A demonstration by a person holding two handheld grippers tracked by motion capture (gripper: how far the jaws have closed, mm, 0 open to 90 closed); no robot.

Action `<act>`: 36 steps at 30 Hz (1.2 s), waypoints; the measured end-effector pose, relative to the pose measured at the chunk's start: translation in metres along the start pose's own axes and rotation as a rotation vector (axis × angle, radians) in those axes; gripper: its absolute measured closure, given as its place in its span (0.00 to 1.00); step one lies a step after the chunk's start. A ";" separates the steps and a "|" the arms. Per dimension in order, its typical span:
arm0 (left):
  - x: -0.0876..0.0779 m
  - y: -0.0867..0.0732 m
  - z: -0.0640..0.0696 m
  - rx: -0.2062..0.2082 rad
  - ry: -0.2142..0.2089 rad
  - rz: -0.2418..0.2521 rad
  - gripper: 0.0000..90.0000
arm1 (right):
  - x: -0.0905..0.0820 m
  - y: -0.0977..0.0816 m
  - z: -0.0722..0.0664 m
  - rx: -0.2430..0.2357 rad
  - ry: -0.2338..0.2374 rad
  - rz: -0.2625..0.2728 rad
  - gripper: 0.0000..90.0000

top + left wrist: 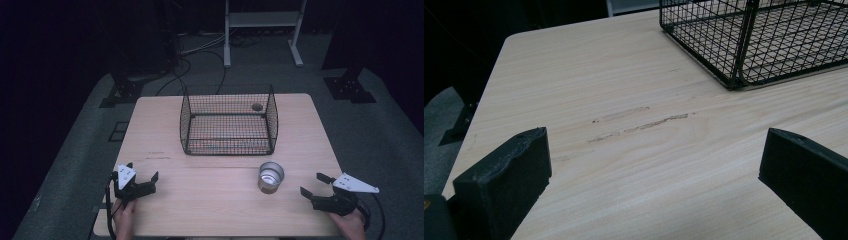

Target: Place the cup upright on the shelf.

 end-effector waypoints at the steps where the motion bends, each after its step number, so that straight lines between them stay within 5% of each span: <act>1: 0.000 0.000 0.000 0.002 0.000 0.000 0.00 | 0.000 0.000 0.000 0.000 0.000 0.000 0.15; 27: 0.000 0.000 -0.001 -0.002 -0.006 0.003 0.00 | 0.004 0.019 -0.046 -0.151 0.010 -0.028 0.14; 36: 0.000 0.000 -0.001 -0.002 -0.003 0.005 0.00 | 0.010 0.026 -0.055 -0.159 0.034 -0.037 0.11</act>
Point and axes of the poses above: each handheld gripper's, and its own axes: x roughly forward along the jaws, y roughly out of its top, z roughly to its right, the point moved 2 cm from there along x, roughly forward along the jaws, and after that the axes turned 13 degrees about -z, right-handed, at the moved point
